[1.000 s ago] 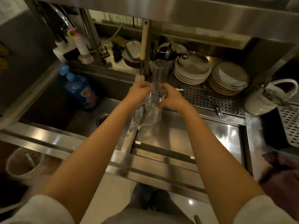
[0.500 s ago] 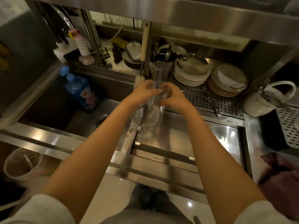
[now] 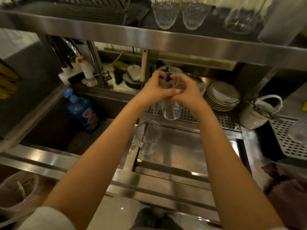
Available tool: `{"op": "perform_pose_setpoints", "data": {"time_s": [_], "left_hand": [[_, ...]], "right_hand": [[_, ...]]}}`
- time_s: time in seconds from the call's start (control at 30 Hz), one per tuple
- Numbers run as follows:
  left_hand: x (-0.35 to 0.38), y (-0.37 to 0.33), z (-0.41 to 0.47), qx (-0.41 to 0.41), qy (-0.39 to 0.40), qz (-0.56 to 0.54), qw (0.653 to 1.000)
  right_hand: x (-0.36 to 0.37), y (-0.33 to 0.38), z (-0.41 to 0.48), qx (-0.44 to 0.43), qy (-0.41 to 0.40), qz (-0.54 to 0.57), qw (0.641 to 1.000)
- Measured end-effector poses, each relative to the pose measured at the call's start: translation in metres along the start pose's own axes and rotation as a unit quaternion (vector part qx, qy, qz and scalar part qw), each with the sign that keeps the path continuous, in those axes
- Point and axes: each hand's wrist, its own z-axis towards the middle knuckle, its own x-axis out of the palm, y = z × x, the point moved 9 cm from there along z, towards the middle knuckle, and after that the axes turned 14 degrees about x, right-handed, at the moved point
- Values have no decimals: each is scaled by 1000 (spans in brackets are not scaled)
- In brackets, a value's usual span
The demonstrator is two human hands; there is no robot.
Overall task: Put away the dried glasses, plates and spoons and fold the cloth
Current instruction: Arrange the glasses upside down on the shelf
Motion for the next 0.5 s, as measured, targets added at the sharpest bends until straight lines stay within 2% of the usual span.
{"op": "perform_pose_setpoints", "data": {"time_s": [0.3,0.5], "left_hand": [[-21,-62,16,64,-101,43,992],[-31,-86,21,51,-154,62,985]], "right_hand": [[-29,55,-19,-72,-25,59,995],[-39,73,-26,-84,-15,96,992]]}}
